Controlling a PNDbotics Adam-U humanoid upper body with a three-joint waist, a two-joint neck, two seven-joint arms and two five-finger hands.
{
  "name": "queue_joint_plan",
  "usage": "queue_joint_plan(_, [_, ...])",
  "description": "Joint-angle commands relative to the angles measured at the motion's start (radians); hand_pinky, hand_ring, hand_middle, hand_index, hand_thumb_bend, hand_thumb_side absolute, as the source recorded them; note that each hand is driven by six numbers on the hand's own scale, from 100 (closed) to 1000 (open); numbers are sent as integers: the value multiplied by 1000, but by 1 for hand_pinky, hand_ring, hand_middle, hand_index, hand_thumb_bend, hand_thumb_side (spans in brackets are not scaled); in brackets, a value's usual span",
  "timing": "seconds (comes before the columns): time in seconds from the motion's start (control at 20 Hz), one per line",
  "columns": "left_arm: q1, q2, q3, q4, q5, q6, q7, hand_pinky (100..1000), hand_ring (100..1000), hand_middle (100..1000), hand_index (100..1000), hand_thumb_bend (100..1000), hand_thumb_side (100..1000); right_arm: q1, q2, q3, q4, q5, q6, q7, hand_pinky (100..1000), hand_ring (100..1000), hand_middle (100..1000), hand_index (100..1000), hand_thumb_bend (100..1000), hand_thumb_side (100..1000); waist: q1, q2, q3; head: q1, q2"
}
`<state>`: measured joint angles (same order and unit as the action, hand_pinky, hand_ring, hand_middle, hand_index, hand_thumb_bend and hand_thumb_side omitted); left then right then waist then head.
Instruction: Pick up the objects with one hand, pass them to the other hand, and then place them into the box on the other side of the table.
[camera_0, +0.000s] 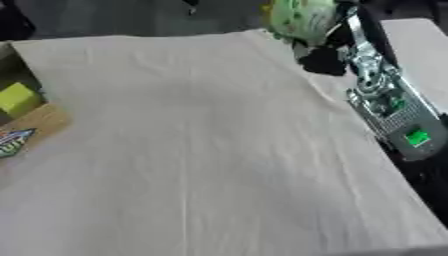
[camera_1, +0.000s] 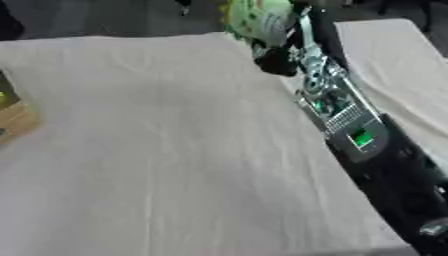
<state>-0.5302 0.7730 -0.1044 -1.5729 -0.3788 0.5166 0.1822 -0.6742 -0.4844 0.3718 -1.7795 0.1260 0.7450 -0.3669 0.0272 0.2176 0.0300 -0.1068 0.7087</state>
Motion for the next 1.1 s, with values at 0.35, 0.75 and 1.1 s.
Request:
queue_joint_plan(0.35, [-28,39,-7,-43,10,-19,-18,594,731,654,805,183,546,-26,27,56,76,-141,-97,-105,686,537,478,562,100,100,1,-20,6,9,-15])
queue_joint_plan(0.75, [-44,48,-42,-142,57,-53,-97,585,724,644,801,173,577,-31,59,88,110,-132,-160,-127,680,537,477,562,100,100,2,-19,8,14,-19])
queue_joint_plan(1.1, [-93,53,-105,-203,121,-96,-253,590,719,639,800,154,628,-38,80,116,98,-112,-257,-57,659,532,476,562,100,100,4,-19,8,18,-21])
